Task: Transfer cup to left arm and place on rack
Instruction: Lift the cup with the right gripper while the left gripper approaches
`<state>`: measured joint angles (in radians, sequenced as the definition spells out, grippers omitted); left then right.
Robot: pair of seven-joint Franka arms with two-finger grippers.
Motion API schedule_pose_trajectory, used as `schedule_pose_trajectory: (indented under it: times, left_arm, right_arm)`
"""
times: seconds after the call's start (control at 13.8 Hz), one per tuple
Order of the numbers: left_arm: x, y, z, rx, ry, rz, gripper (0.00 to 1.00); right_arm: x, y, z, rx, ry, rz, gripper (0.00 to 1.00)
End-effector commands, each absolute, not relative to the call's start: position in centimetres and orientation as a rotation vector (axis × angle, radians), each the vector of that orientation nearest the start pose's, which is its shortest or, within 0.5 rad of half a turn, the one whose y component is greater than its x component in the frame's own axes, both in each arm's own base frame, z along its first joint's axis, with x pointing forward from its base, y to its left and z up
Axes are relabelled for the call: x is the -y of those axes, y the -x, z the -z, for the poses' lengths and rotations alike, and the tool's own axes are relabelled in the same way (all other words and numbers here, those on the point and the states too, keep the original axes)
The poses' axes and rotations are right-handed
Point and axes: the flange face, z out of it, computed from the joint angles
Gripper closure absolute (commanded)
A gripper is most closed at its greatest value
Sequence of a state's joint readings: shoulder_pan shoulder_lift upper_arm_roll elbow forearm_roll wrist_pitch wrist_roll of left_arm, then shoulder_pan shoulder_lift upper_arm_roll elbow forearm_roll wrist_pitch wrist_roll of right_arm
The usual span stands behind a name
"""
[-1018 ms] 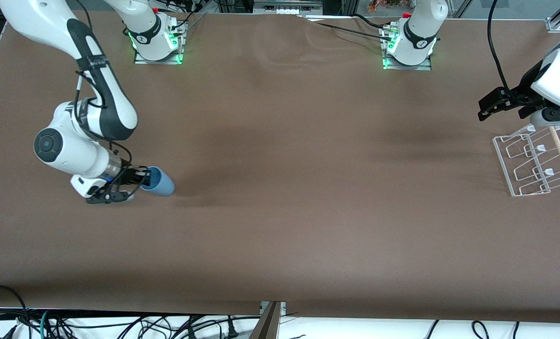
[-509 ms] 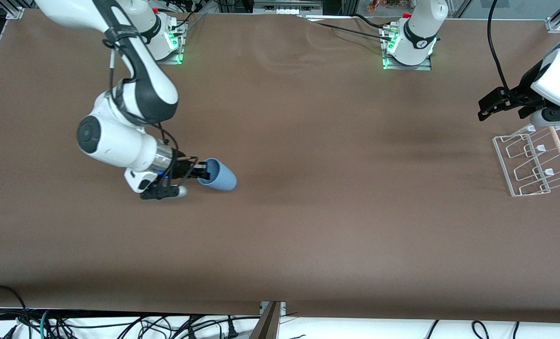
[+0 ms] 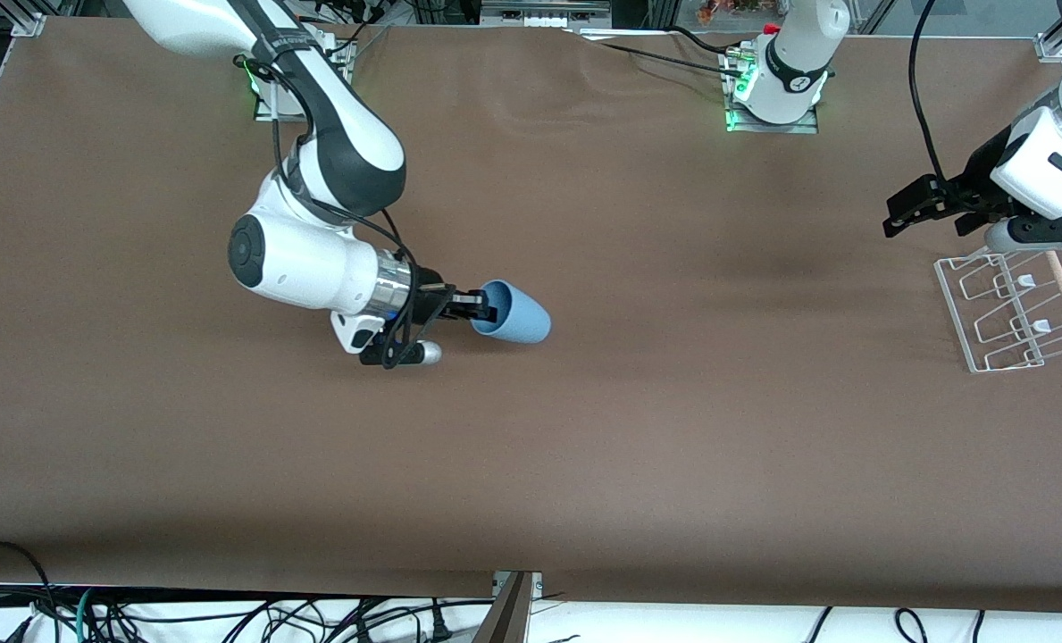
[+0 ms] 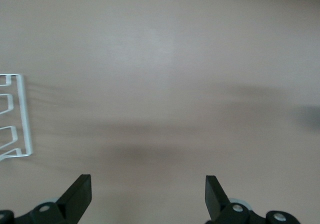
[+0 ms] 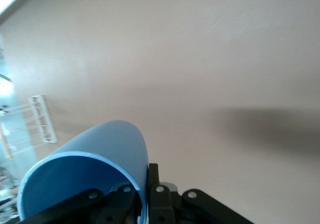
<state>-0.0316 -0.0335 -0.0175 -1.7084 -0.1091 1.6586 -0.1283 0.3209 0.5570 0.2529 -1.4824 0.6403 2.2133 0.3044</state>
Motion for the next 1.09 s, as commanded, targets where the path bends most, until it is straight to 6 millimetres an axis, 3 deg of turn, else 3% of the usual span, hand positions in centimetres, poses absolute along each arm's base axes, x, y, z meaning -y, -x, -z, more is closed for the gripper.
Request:
schedule_pose_trajectory:
  times: [0.0, 0.07, 0.15, 0.36, 0.51, 0.58, 0.8, 1.02]
  left_arm:
    - [4.8, -55.6, -59.2, 0.101, 3.298, -0.052, 0.00]
    - [5.3, -55.8, -58.6, 0.019, 3.314, -0.071, 0.00]
    - [7.0, -56.8, -56.2, -0.131, 3.322, -0.137, 0.00]
    - [7.9, -57.1, -56.0, -0.472, 3.305, -0.128, 0.00]
    - [9.9, -57.2, -55.3, -0.743, 3.259, -0.117, 0.00]
    - [10.7, -57.5, -54.8, -0.784, 3.251, -0.104, 0.00]
    - [16.6, -57.0, -54.6, -0.995, 3.172, 0.000, 0.00]
    - [19.3, -58.7, -53.7, -1.446, 2.943, 0.280, 0.00]
  right_arm:
    - [-41.1, -62.6, -39.5, -0.215, 2.349, -0.186, 1.00]
    - [-42.1, -62.5, -39.7, -0.211, 2.321, -0.189, 1.00]
    - [-43.3, -62.5, -39.6, -0.217, 2.292, -0.205, 1.00]
    - [-45.3, -62.7, -39.7, -0.250, 2.200, -0.238, 1.00]
    - [-46.1, -62.5, -39.8, -0.267, 2.172, -0.225, 1.00]
    - [-46.6, -62.1, -39.7, -0.263, 2.170, -0.226, 1.00]
    - [-48.1, -61.0, -40.1, -0.244, 2.156, -0.245, 1.00]
    - [-48.4, -61.0, -41.0, -0.275, 2.088, -0.271, 1.00]
